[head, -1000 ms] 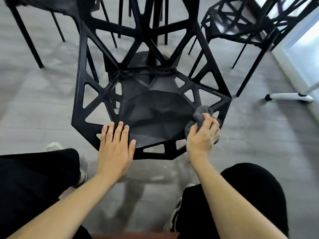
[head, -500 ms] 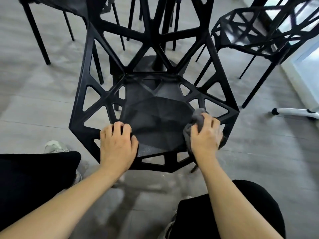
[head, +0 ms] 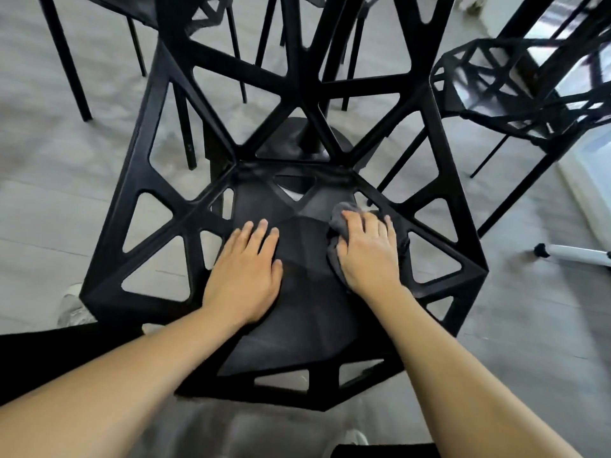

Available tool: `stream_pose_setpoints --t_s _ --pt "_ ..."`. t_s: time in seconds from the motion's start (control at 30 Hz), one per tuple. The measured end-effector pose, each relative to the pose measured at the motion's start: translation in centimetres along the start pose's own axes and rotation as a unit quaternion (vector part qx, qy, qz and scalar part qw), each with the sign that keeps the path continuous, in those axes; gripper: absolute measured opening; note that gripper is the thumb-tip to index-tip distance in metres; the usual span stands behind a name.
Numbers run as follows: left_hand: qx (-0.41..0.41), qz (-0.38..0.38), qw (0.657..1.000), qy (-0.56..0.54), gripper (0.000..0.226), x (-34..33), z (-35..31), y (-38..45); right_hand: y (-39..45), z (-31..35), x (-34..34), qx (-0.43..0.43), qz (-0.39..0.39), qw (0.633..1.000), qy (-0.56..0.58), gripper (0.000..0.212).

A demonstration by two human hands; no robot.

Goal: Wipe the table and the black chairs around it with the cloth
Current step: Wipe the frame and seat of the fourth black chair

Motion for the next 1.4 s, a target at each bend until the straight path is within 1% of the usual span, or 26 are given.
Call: stream_pose_setpoints --t_s 0.07,0.13,0.17,0.27,0.33,0.4,0.47,0.5,0.53,0.6,0.63,0.67,0.73,0.83,0.87,0.9,0.97,1.07,1.13,1.17,1.2,1.23,1.3,1.33,1.37,1.4 --pt "-0.001 0.006 1.0 0.008 0.066 0.0 -0.2 0.0 3.0 0.7 -1.1 -0.007 -0.019 0.999 -0.04 0.054" --pt "0.001 0.006 1.0 0.009 0.068 -0.1 -0.1 0.0 5.9 2.1 -2.3 0.001 -0.006 0.997 -0.082 0.058" --pt "0.001 0.006 1.0 0.008 0.067 -0.2 0.0 0.1 7.3 2.9 -2.6 0.008 -0.007 0.994 -0.109 0.055" --pt "0.0 0.005 1.0 -0.001 0.064 -0.2 -0.1 -0.1 11.4 4.8 -2.9 0.003 -0.027 0.987 -0.157 0.035" --pt "0.0 0.005 1.0 0.001 0.063 -0.4 -0.3 -0.1 12.5 5.1 -2.9 -0.028 -0.044 0.986 -0.159 0.027" --pt "-0.002 0.013 1.0 -0.004 0.064 -0.6 -0.4 0.1 12.3 4.8 -2.9 -0.059 -0.059 0.989 -0.122 0.024" --pt "-0.009 0.015 1.0 0.002 0.065 -0.8 -0.6 0.3 11.7 5.1 -3.4 -0.066 -0.042 0.995 -0.056 0.027" --pt "-0.014 0.015 1.0 0.0 0.065 -0.8 -0.7 0.4 11.3 6.3 -3.6 -0.049 -0.035 0.998 -0.029 0.031" --pt "-0.016 0.018 1.0 -0.003 0.064 -0.8 -0.7 0.5 10.9 8.6 -3.6 -0.014 -0.036 0.999 -0.004 0.034" --pt "-0.019 0.019 1.0 0.0 0.064 -0.7 -0.6 0.5 9.9 14.5 -3.7 0.068 -0.026 0.996 0.047 0.041" --pt "-0.02 0.017 1.0 0.001 0.064 -0.7 -0.6 0.4 9.4 17.3 -3.8 0.096 -0.014 0.992 0.077 0.043" --pt "-0.023 0.019 1.0 -0.001 0.063 -0.8 -0.7 0.4 9.4 19.2 -3.8 0.11 -0.004 0.988 0.105 0.043" --pt "-0.027 0.016 1.0 -0.002 0.061 -0.7 -0.7 0.7 9.7 20.4 -3.9 0.115 0.015 0.984 0.136 0.041" --pt "-0.013 0.003 1.0 0.003 0.061 -0.5 -0.3 0.6 9.6 19.8 -4.0 0.197 0.032 0.973 0.116 0.045" --pt "-0.015 0.004 1.0 0.001 0.061 -0.5 -0.4 0.6 9.6 18.6 -4.2 0.209 0.026 0.973 0.094 0.046" --pt "-0.013 0.003 1.0 0.0 0.061 -0.5 -0.1 0.4 9.7 17.1 -4.3 0.199 0.009 0.977 0.077 0.047" --pt "-0.009 -0.005 1.0 -0.007 0.062 -0.2 -0.1 0.4 10.1 11.6 -4.0 0.14 -0.021 0.988 0.057 0.047" --pt "-0.009 -0.013 1.0 0.005 0.064 -0.3 -0.1 0.9 10.0 3.9 -3.8 0.058 -0.023 0.997 0.052 0.045" --pt "-0.005 -0.01 1.0 0.011 0.064 -0.6 -0.1 0.9 9.7 1.9 -3.4 -0.014 -0.016 0.998 0.059 0.045" --pt "-0.003 -0.01 1.0 0.01 0.064 -0.6 -0.1 0.8 8.8 2.3 -3.0 -0.029 -0.011 0.996 0.08 0.045" --pt "-0.003 -0.009 1.0 0.008 0.064 -0.6 -0.1 0.7 7.3 3.5 -2.7 -0.021 -0.002 0.994 0.103 0.045" --pt "-0.003 -0.008 1.0 0.006 0.064 -0.6 -0.1 0.7 5.4 5.0 -2.6 0.01 0.017 0.993 0.12 0.045" --pt "-0.002 -0.013 1.0 0.002 0.064 -0.4 0.0 0.7 1.1 7.3 -2.4 0.1 0.076 0.984 0.126 0.047" --pt "-0.003 -0.015 1.0 -0.001 0.064 -0.4 0.0 0.7 0.1 7.0 -2.0 0.131 0.086 0.981 0.111 0.049" --pt "-0.008 -0.018 1.0 -0.003 0.064 -0.4 0.0 0.7 0.3 5.7 -1.5 0.145 0.072 0.983 0.089 0.049" --pt "-0.012 -0.021 1.0 -0.002 0.065 -0.4 -0.1 0.7 1.2 3.7 -1.0 0.131 0.044 0.989 0.06 0.049"
Point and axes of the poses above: each hand's wrist, its own y-axis towards the middle knuckle, its own x-axis out of the back of the hand, z = x × y, the point moved 10 cm from there along y, towards the middle knuckle, and after that the axes turned 9 degrees about -x, right-handed, at the moved point
